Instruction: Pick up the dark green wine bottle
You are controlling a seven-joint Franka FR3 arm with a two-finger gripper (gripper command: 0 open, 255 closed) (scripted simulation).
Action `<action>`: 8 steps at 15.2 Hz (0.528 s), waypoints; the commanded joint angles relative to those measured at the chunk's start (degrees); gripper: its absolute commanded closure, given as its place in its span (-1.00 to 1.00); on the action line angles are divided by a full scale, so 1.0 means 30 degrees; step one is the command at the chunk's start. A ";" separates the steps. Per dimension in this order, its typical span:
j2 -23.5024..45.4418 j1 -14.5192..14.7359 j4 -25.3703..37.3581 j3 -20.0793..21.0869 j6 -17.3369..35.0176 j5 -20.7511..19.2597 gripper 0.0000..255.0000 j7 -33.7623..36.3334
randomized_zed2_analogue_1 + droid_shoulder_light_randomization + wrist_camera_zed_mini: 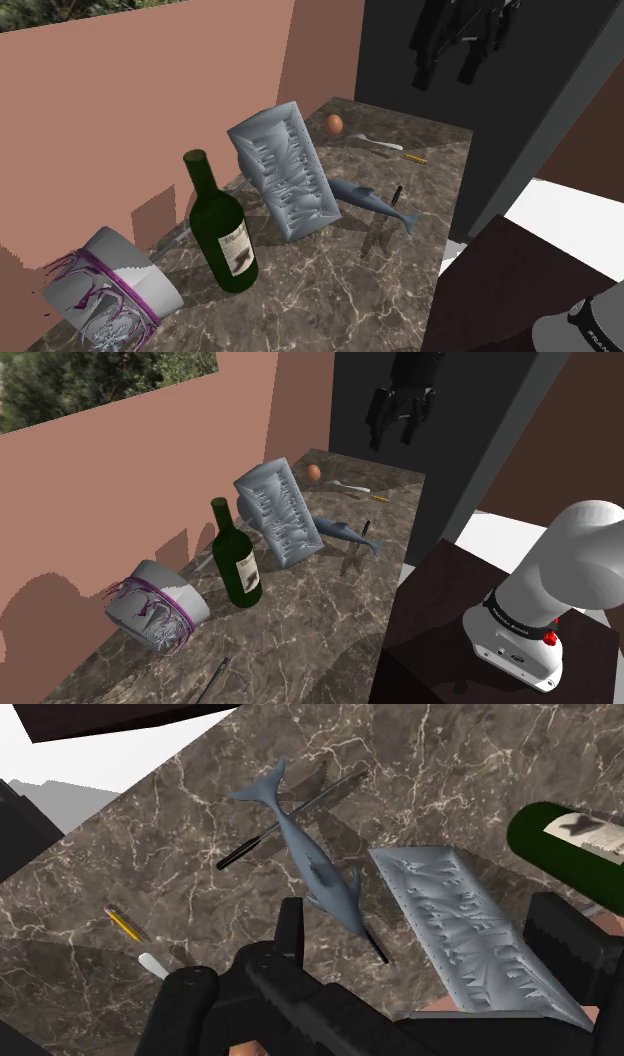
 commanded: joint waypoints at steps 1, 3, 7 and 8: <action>0.0933 0.0123 0.0620 0.0710 0.0447 0.0153 -1.00 0.0813; 0.1923 0.0247 0.1247 0.1476 0.0938 0.0236 -1.00 0.1688; 0.4116 0.0433 0.2785 0.2976 0.1811 0.0089 -1.00 0.3503; 0.4710 0.0477 0.3230 0.3339 0.2002 -0.0023 -1.00 0.3977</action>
